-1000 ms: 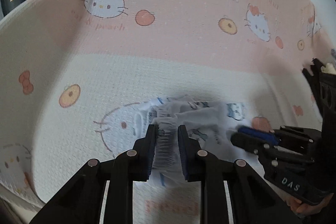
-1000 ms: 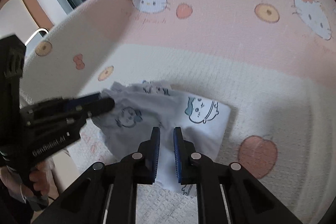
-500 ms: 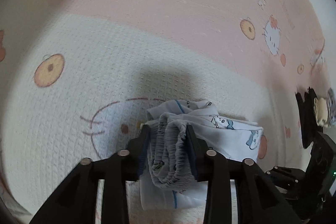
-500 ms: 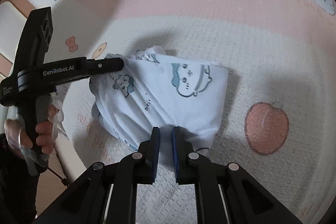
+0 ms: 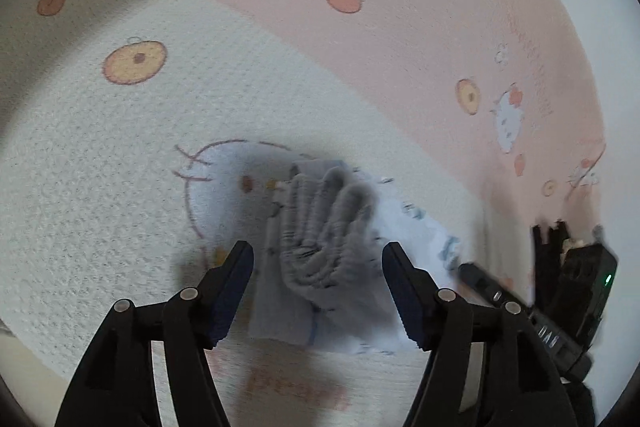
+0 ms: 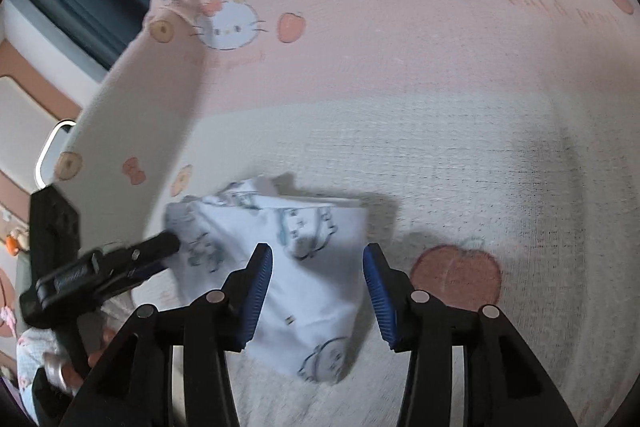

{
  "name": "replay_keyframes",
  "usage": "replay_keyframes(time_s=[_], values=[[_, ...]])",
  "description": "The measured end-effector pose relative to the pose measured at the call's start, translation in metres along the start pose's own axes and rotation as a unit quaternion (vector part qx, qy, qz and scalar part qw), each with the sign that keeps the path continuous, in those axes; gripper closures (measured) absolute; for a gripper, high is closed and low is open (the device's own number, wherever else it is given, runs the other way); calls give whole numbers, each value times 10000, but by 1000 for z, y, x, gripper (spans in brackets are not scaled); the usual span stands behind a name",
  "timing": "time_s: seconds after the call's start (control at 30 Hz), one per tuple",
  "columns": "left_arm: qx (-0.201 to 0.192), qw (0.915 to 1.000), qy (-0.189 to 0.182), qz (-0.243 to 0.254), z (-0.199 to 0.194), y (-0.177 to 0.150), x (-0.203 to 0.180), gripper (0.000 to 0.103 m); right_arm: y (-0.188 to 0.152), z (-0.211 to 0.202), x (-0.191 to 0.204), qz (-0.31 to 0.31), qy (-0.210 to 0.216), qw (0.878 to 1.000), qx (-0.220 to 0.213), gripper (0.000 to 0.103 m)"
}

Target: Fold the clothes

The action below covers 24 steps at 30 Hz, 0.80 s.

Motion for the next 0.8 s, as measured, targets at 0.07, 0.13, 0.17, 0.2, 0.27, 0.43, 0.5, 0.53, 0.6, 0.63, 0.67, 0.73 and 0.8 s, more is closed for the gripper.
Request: replay_keyframes(time_s=[0.07,0.13,0.17,0.2,0.27,0.43,0.5,0.53,0.6,0.63,0.67,0.73,0.8], values=[[78,9999,123,85,9,-5,9,36,2,2,-7,116,-63,9999,-35,57],[62,9999,-71,84,10,-8,15,36,4,5,-12,176,-131,9998,-12,57],[50,9999,-149,67,9,-9,17,36,4,7,-14,205,-164,9997,0,57],[52,9999,-136,66,8,-10,18,35,5,8,-16,235,-198,9995,12,57],[64,9999,-69,61,6,-10,16,36,5,8,-17,264,-194,9995,5,57],[166,9966,-499,-638,4,-7,10,35,-10,-1,-18,1022,510,9934,-34,57],[235,9901,-1009,-944,3,-6,7,35,-18,-5,-19,1361,786,9876,-43,57],[251,9875,-1150,-1050,2,-7,6,35,-22,-6,-20,1532,911,9840,-41,56],[246,9854,-1215,-1170,4,-8,9,35,-31,-4,-23,1882,1106,9759,-51,56],[243,9842,-1247,-1230,4,-9,10,35,-38,-5,-26,2177,1284,9674,-131,56],[241,9831,-1280,-1289,5,-10,11,35,-45,-6,-28,2454,1449,9583,-211,56],[235,9806,-1344,-1409,6,-11,13,35,-52,-6,-29,2778,1657,9455,-368,56],[230,9779,-1408,-1528,7,-13,15,35,-53,-5,-26,2823,1695,9432,-433,56]])
Point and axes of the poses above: each gripper's, at about its wrist camera, not at the fingertips, and z roughly the way its jaws point, x to its left, y to its top, the point moved 7 cm from there along z, roughly the way its jaws point, and after that the axes turned 7 degrees about -z, right-handed, at the moved point
